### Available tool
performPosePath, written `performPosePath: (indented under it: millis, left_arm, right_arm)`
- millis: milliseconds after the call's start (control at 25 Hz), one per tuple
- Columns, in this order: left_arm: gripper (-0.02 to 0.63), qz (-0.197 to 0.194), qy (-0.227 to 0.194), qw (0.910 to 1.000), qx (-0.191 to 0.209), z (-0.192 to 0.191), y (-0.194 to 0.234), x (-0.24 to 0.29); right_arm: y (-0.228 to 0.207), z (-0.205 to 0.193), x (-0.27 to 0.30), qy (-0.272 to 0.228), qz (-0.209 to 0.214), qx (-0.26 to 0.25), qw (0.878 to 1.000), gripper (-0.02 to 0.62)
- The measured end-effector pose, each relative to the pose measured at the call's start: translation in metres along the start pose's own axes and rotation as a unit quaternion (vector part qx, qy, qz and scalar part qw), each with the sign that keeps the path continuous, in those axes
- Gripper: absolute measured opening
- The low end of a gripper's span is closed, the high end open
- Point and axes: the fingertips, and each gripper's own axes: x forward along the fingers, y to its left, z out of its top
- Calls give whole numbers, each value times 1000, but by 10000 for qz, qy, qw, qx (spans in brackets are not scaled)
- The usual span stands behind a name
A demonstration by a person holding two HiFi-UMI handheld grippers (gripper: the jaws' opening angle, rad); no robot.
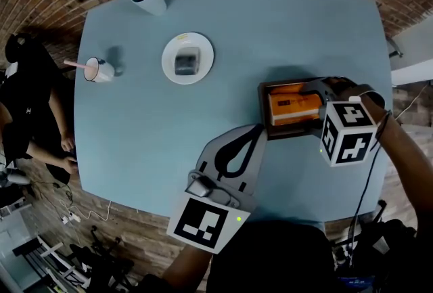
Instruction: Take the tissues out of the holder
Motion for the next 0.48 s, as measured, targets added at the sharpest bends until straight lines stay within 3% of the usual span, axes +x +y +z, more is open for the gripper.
performPosePath:
  millis: [160, 480]
  left_arm:
    - [2, 9, 21, 10000, 12, 0, 2, -2]
    - [2, 24, 35, 10000, 4, -1, 3, -2]
  right_arm:
    - [0, 2, -4, -56, 224, 172, 9996, 278]
    - [-7, 3, -2, 219, -62, -155, 9996, 279]
